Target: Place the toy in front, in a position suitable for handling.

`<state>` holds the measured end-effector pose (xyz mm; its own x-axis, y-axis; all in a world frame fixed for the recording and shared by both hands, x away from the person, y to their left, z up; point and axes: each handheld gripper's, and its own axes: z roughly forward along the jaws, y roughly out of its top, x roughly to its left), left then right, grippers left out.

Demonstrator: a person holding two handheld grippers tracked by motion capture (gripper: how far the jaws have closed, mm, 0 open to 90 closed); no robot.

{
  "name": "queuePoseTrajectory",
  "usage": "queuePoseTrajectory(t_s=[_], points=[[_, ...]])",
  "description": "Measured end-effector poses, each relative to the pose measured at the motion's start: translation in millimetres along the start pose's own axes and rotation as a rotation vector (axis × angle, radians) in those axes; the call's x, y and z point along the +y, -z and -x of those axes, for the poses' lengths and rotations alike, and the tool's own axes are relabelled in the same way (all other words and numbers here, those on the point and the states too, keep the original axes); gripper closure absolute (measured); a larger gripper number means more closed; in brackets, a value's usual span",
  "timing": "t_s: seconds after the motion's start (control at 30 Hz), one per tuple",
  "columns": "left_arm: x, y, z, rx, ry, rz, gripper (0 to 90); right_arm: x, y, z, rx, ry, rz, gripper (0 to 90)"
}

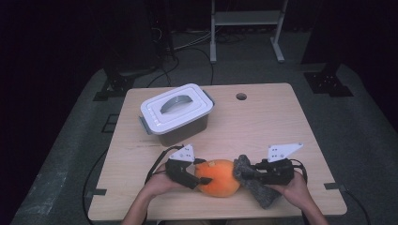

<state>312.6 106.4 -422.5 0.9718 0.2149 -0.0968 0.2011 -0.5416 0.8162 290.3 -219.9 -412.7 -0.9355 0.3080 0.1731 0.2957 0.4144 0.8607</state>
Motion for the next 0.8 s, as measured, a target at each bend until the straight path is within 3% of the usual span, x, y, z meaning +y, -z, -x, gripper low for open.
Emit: queuePoseTrajectory(t_s=[0.17,0.3,0.37,0.43,0.53,0.63,0.8], points=[[1.4,1.3,0.8,-0.001,-0.004,0.009,32.7,0.2,-8.4,-2.5,0.016,0.015,-0.022,73.8],[3.0,9.8,0.0,0.025,0.002,0.058,35.2,-7.4,-6.5,2.9,-0.021,-0.006,-0.071,73.7],[3.3,9.7,0.5,0.028,0.002,0.055,35.5,-7.6,-6.2,2.8,-0.023,-0.007,-0.07,73.6],[4.4,7.4,2.9,0.029,-0.011,0.051,35.9,1.8,-3.7,-1.9,-0.012,0.02,-0.011,73.7],[11.5,3.3,13.0,0.039,-0.077,0.032,35.8,10.5,-4.4,-6.6,0.006,0.035,0.025,73.7],[13.3,3.4,15.2,0.04,-0.088,0.023,35.8,5.8,-10.5,-5.0,0.006,0.034,-0.014,73.7],[13.7,3.0,15.3,0.04,-0.082,0.035,35.9,-1.2,-7.4,1.0,0.005,0.002,-0.021,73.6]])
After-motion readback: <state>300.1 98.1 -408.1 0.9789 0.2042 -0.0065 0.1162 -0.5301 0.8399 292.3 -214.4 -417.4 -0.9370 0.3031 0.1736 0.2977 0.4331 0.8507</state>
